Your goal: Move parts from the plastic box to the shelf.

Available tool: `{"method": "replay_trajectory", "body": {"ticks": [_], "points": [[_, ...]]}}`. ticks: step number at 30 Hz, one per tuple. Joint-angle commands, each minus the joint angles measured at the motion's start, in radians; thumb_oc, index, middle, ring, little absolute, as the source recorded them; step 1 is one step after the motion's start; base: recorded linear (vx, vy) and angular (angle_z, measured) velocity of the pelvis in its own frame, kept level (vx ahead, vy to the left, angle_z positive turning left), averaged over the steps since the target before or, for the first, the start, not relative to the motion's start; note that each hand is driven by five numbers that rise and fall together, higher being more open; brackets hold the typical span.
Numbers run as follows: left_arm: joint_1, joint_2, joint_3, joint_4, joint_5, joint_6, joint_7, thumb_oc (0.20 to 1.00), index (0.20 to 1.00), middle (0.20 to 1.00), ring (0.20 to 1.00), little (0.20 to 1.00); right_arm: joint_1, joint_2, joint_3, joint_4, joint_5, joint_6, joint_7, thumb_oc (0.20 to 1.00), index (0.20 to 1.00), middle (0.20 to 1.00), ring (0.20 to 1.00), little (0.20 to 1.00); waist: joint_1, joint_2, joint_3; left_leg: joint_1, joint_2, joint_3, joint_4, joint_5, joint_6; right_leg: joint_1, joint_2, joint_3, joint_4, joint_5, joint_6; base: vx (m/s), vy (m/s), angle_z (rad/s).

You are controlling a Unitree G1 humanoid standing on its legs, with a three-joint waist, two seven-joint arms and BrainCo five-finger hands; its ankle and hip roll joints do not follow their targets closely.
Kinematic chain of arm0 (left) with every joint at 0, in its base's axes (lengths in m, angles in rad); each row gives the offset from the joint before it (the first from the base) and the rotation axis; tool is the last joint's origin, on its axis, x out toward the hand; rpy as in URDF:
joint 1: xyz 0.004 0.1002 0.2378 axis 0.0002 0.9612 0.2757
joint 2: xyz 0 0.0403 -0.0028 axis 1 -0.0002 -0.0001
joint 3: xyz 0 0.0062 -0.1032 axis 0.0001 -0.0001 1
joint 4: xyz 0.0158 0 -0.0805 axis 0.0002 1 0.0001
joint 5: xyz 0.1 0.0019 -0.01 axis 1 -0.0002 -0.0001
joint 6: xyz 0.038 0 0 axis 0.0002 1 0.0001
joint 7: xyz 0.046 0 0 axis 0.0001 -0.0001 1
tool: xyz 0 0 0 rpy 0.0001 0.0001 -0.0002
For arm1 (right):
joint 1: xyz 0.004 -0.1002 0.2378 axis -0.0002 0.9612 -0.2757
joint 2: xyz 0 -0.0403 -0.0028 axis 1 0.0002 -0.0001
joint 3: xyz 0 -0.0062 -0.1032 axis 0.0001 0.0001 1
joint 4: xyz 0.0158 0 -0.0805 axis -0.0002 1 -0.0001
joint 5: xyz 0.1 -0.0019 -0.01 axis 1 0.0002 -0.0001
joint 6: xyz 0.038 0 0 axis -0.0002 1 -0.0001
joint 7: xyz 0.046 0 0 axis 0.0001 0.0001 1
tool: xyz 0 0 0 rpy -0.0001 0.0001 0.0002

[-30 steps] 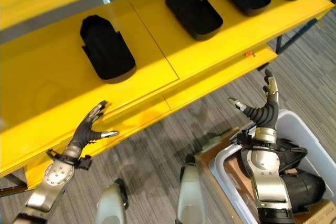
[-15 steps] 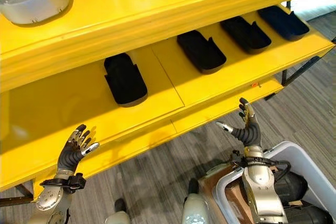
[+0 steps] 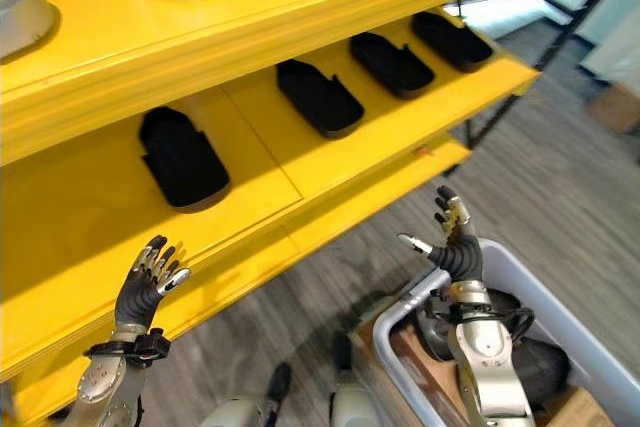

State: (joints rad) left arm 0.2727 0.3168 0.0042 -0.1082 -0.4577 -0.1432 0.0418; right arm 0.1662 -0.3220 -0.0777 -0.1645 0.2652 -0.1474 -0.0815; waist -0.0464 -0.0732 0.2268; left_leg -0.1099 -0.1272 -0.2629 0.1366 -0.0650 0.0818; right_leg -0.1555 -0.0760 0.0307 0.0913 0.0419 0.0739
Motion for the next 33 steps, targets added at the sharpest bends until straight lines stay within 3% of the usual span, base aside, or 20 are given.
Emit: {"method": "replay_trajectory", "body": {"ticks": [1, 5, 6, 7, 9, 10, 12, 13, 16, 18, 22, 26, 31, 33], "points": [[0.001, 0.005, 0.038, -0.065, 0.025, -0.064, -0.003, 1.000, 1.000, 1.000, 1.000, 1.000, -0.070, -0.052, -0.028, 0.000, 0.055, -0.037, 0.017, 1.000, 1.000, 1.000, 1.000, 1.000, 0.021, 0.050, -0.002, -0.005, 0.076, 0.063, -0.017, 0.017, -0.094, 0.079, 0.002, -0.028, 0.027, -0.121, 0.002, 0.00, 0.161, -0.47], [-0.032, 0.034, 0.026, -0.071, 0.036, -0.063, 0.017, 1.000, 1.000, 1.000, 1.000, 1.000, -0.084, -0.037, -0.007, 0.000, 0.076, -0.029, 0.020, 1.000, 1.000, 1.000, 1.000, 1.000, 0.006, 0.046, 0.010, 0.001, 0.059, 0.108, -0.028, 0.015, -0.069, 0.033, -0.013, 0.028, 0.085, -0.121, 0.031, -0.05, 0.275, -0.26], [-0.066, 0.060, 0.001, -0.070, 0.051, -0.062, 0.038, 1.000, 1.000, 1.000, 1.000, 1.000, -0.073, -0.021, -0.001, -0.014, 0.074, -0.022, 0.014, 1.000, 1.000, 1.000, 1.000, 1.000, -0.026, 0.037, 0.032, 0.012, 0.051, 0.155, -0.053, 0.017, -0.040, -0.035, -0.025, 0.080, 0.150, -0.084, 0.067, -0.13, 0.368, -0.38], [-0.075, 0.069, 0.001, -0.065, 0.053, -0.066, 0.042, 1.000, 1.000, 1.000, 1.000, 1.000, -0.083, -0.020, 0.006, -0.011, 0.080, -0.023, 0.013, 1.000, 1.000, 1.000, 1.000, 1.000, -0.029, 0.035, 0.048, 0.006, 0.057, 0.173, -0.051, 0.020, -0.036, -0.067, -0.020, 0.082, 0.177, -0.066, 0.075, -0.19, 0.401, -0.38], [-0.093, 0.080, 0.004, -0.059, 0.050, -0.066, 0.057, 1.000, 1.000, 1.000, 1.000, 1.000, -0.103, -0.023, 0.025, -0.010, 0.081, -0.022, 0.010, 1.000, 1.000, 1.000, 1.000, 1.000, -0.002, 0.035, 0.066, -0.009, 0.076, 0.231, -0.032, 0.002, -0.033, -0.102, -0.050, -0.053, 0.221, -0.081, 0.071, -0.13, 0.127, -0.74], [-0.094, 0.081, 0.004, -0.059, 0.050, -0.067, 0.057, 1.000, 1.000, 1.000, 1.000, 1.000, -0.104, -0.023, 0.024, -0.011, 0.081, -0.021, 0.010, 1.000, 1.000, 1.000, 1.000, 1.000, -0.002, 0.036, 0.065, -0.014, 0.077, 0.231, -0.033, 0.007, -0.033, -0.104, -0.050, -0.054, 0.217, -0.074, 0.071, -0.04, 0.075, -1.90], [-0.084, 0.079, 0.013, -0.066, 0.051, -0.063, 0.059, 1.000, 1.000, 1.000, 1.000, 1.000, -0.108, -0.020, 0.036, -0.013, 0.088, -0.021, 0.013, 1.000, 1.000, 1.000, 1.000, 1.000, 0.004, 0.047, 0.061, -0.010, 0.114, 0.299, -0.023, -0.003, -0.031, -0.059, -0.087, -0.139, 0.230, -0.110, 0.054, -0.08, 0.064, -1.75], [-0.074, 0.079, 0.022, -0.080, 0.043, -0.062, 0.075, 1.000, 1.000, 1.000, 1.000, 1.000, -0.119, -0.014, 0.045, -0.016, 0.094, -0.022, 0.007, 1.000, 1.000, 1.000, 1.000, 1.000, 0.025, 0.053, 0.054, -0.009, 0.157, 0.360, -0.016, -0.015, -0.041, -0.014, -0.168, -0.183, 0.194, -0.091, 0.049, -0.11, -0.028, -1.28], [-0.057, 0.083, 0.036, -0.086, 0.040, -0.061, 0.079, 1.000, 1.000, 1.000, 1.000, 1.000, -0.125, -0.009, 0.053, -0.016, 0.096, -0.017, 0.009, 1.000, 1.000, 1.000, 1.000, 1.000, 0.040, 0.042, 0.040, -0.008, 0.172, 0.403, -0.016, -0.025, -0.060, 0.042, -0.241, -0.222, 0.058, -0.008, 0.082, -0.06, -0.132, -1.60], [-0.037, 0.088, 0.062, -0.098, 0.042, -0.066, 0.084, 1.000, 1.000, 1.000, 1.000, 1.000, -0.150, -0.017, 0.061, -0.013, 0.084, -0.009, 0.007, 1.000, 1.000, 1.000, 1.000, 1.000, 0.047, 0.037, 0.043, -0.002, 0.205, 0.449, -0.002, -0.038, -0.082, 0.014, -0.301, -0.271, -0.019, 0.104, 0.124, 0.00, -0.200, -0.62], [-0.026, 0.065, 0.080, -0.088, 0.058, -0.063, 0.084, 1.000, 1.000, 1.000, 1.000, 1.000, -0.127, -0.022, 0.040, -0.026, 0.078, 0.008, 0.020, 1.000, 1.000, 1.000, 1.000, 1.000, 0.038, 0.015, 0.019, 0.019, 0.213, 0.470, -0.026, -0.026, -0.106, 0.030, -0.278, -0.283, -0.054, 0.105, 0.143, 0.08, -0.179, -0.57], [-0.031, 0.047, 0.073, -0.072, 0.044, -0.048, 0.070, 1.000, 1.000, 1.000, 1.000, 1.000, -0.092, -0.041, 0.003, -0.038, 0.083, 0.003, 0.020, 1.000, 1.000, 1.000, 1.000, 1.000, 0.000, 0.044, 0.017, 0.041, 0.303, 0.464, -0.019, 0.001, -0.163, 0.049, -0.233, -0.315, -0.019, 0.011, 0.111, 0.10, -0.260, -0.13], [-0.014, 0.024, 0.062, -0.078, 0.045, -0.038, 0.054, 1.000, 1.000, 1.000, 1.000, 1.000, -0.065, -0.063, -0.019, -0.044, 0.094, 0.001, 0.021, 1.000, 1.000, 1.000, 1.000, 1.000, -0.025, 0.082, 0.017, 0.070, 0.365, 0.480, -0.038, 0.033, -0.209, 0.061, -0.185, -0.322, 0.005, -0.060, 0.082, 0.09, -0.189, 0.15], [-0.004, 0.020, 0.060, -0.084, 0.041, -0.038, 0.039, 1.000, 1.000, 1.000, 1.000, 1.000, -0.048, -0.073, -0.027, -0.048, 0.103, 0.000, 0.027, 1.000, 1.000, 1.000, 1.000, 1.000, -0.032, 0.091, 0.035, 0.027, 0.402, 0.457, 0.096, 0.068, -0.222, 0.077, -0.151, -0.301, 0.012, -0.108, 0.042, 0.04, -0.223, 0.10]]}}
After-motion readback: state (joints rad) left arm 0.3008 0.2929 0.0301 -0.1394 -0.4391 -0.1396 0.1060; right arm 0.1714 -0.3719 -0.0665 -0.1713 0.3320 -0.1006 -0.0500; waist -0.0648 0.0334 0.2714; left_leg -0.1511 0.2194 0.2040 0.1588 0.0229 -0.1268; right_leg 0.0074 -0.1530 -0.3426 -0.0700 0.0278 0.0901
